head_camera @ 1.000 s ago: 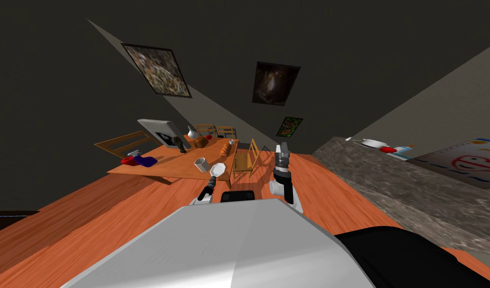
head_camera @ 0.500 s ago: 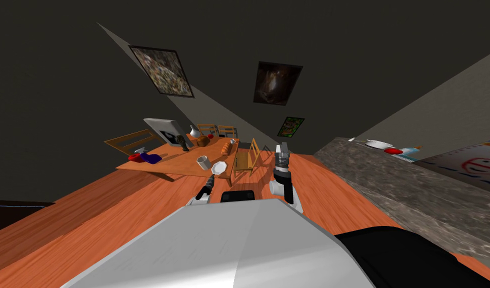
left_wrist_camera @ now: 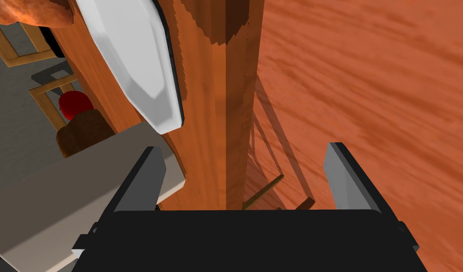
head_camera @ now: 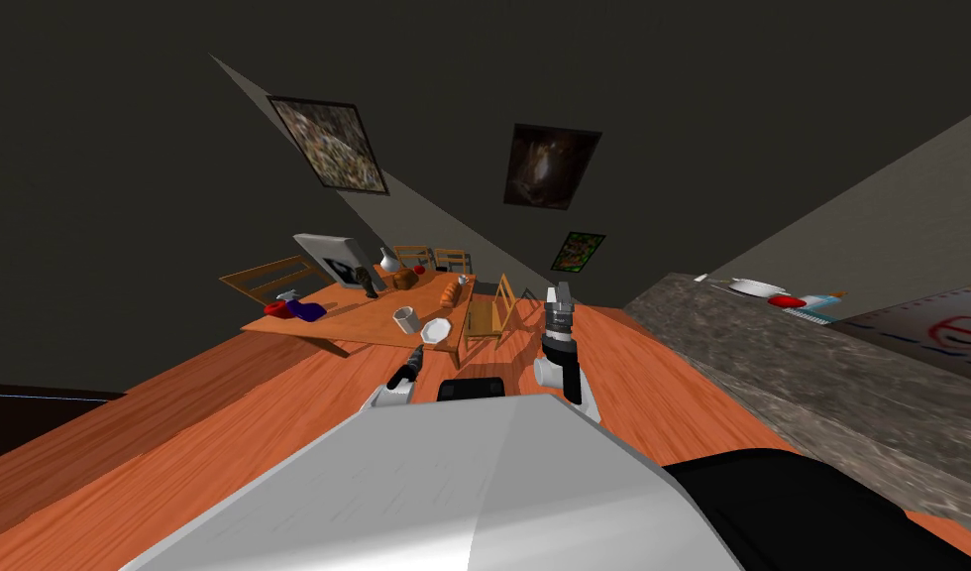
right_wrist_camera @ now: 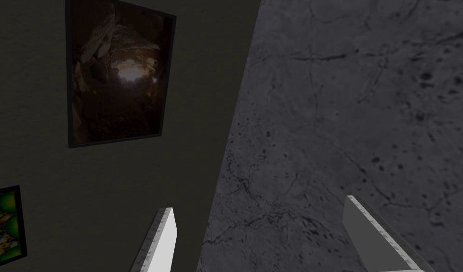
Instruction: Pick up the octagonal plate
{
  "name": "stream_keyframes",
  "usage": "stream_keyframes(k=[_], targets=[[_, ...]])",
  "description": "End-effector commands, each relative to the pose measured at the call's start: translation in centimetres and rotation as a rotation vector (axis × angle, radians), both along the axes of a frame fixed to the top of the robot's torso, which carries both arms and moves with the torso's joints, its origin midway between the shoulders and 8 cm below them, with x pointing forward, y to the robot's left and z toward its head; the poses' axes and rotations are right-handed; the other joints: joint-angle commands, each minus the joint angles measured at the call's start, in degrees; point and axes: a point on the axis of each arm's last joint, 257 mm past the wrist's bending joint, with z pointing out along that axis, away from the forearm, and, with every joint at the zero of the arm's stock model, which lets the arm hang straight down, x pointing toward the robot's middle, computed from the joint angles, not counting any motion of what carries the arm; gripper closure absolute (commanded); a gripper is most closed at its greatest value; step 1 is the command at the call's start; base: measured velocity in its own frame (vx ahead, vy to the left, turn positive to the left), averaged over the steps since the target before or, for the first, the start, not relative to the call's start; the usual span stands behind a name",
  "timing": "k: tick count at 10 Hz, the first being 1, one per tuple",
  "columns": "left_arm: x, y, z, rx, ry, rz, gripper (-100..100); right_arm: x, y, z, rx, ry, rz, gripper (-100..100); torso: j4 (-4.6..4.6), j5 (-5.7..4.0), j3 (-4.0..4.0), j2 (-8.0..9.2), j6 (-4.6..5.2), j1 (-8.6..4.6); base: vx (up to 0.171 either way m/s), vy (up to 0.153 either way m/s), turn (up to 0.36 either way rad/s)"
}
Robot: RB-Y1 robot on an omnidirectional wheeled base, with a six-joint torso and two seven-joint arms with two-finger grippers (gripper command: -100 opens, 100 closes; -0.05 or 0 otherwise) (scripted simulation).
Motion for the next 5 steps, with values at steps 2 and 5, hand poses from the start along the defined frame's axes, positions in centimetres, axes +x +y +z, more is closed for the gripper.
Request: stream_keyframes(k=[2,5], targets=[[0.38,0.28,0.01,-0.013,0.038,0.010,-100,0.00,0.00,0.00,0.000,0.000,0.000,0,0.00,0.00,0.00,0.00,0.00,0.01,-0.021,0.014,0.008],[0.55,0.30,-0.03,-0.023,0.075,0.018,-100,0.00,0.00,0.00,0.000,0.000,0.000,0,-0.01,0.01,-0.03,-0.05,0.00,0.02,-0.011,0.017,-0.005]])
